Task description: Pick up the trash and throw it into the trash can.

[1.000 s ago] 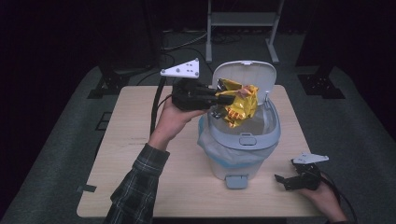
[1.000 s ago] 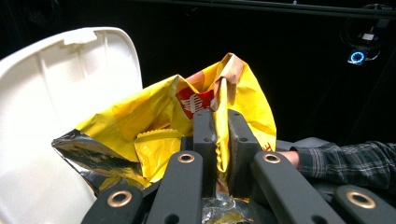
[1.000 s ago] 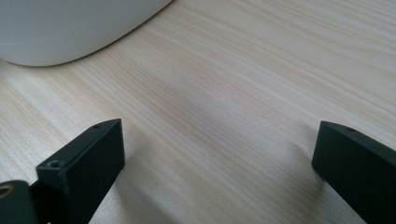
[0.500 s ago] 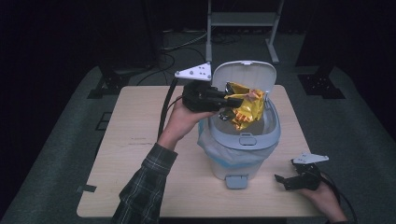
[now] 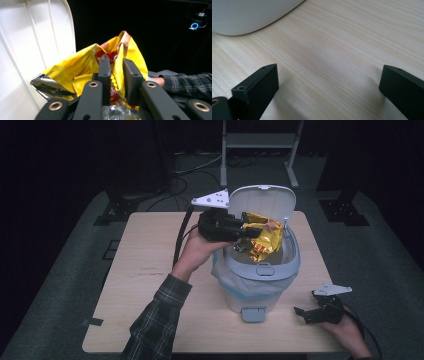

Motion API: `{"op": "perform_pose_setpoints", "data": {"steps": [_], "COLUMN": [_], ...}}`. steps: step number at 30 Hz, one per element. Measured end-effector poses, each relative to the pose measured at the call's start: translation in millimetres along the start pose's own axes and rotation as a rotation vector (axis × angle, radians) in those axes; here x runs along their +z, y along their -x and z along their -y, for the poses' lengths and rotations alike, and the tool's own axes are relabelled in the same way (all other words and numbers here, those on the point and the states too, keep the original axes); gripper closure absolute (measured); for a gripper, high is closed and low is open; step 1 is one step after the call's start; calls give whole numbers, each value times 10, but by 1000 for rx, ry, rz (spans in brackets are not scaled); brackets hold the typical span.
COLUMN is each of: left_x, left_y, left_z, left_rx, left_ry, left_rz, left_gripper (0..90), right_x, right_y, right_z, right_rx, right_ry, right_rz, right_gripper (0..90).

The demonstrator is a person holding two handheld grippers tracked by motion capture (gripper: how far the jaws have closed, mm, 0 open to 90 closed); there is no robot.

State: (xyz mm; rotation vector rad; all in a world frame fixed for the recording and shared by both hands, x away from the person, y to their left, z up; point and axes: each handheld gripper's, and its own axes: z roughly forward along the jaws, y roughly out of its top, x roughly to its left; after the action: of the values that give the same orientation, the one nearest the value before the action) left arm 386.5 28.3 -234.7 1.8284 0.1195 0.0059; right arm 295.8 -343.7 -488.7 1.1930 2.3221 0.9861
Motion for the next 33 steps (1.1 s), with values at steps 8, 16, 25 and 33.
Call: {"op": "perform_pose_setpoints", "data": {"steps": [8,16,25,33], "left_x": [-3,-127,-332,-465], "left_y": [8,42,8,-68], "left_z": [2,-1,2,37], "left_rx": [9,20,19,4], "left_ry": [-14,-15,-16,-19], "left_rz": [-34,-74,-104,-145], "left_gripper": [546,589,885,900], "right_x": [0,0,0,0], "right_y": [0,0,-1,0], "right_z": [0,0,0,0], "right_rx": [0,0,0,0], "right_ry": [0,0,0,0], "right_rz": [0,0,0,0], "right_gripper": [15,15,15,15]}}
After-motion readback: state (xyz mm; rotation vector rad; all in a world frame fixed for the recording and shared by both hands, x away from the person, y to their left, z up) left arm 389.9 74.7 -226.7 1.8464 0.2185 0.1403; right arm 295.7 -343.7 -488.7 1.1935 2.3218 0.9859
